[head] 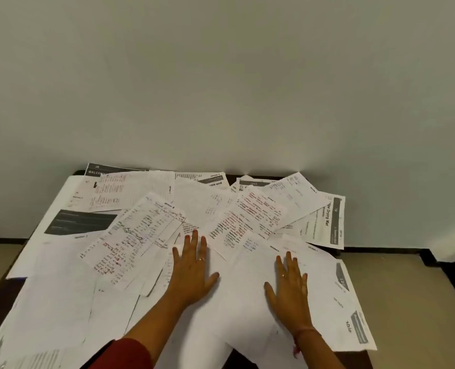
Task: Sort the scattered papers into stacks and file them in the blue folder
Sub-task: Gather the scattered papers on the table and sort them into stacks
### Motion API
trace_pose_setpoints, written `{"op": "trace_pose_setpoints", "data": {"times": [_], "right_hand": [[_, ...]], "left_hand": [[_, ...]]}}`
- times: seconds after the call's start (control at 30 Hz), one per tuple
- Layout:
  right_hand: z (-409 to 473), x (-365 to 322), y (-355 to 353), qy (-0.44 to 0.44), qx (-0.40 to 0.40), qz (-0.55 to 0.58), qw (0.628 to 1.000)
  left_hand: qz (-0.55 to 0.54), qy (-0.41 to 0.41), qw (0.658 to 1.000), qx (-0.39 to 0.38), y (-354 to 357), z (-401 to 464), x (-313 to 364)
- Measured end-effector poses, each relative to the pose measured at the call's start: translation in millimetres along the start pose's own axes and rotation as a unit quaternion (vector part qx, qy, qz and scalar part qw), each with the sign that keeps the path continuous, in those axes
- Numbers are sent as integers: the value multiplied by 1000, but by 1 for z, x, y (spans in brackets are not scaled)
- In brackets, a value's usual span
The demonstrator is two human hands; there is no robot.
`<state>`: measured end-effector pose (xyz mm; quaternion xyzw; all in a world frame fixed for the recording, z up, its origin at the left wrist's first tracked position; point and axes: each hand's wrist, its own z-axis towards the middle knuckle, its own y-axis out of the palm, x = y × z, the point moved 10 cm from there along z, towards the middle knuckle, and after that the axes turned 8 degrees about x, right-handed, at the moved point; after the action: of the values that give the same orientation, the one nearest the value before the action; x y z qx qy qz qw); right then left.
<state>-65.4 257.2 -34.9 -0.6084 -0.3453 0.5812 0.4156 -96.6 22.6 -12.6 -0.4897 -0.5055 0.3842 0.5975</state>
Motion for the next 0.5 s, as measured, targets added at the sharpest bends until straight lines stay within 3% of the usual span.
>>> {"op": "trace_pose_setpoints", "data": {"times": [0.27,0.5], "right_hand": [[-29,14,41,37,-107,-46,992],[-32,15,50,35,-133,-54,989]], "left_hand": [[-34,-56,973,-220,68,-41,-2],[-50,-67,977,-197,74,-50,-4]]}}
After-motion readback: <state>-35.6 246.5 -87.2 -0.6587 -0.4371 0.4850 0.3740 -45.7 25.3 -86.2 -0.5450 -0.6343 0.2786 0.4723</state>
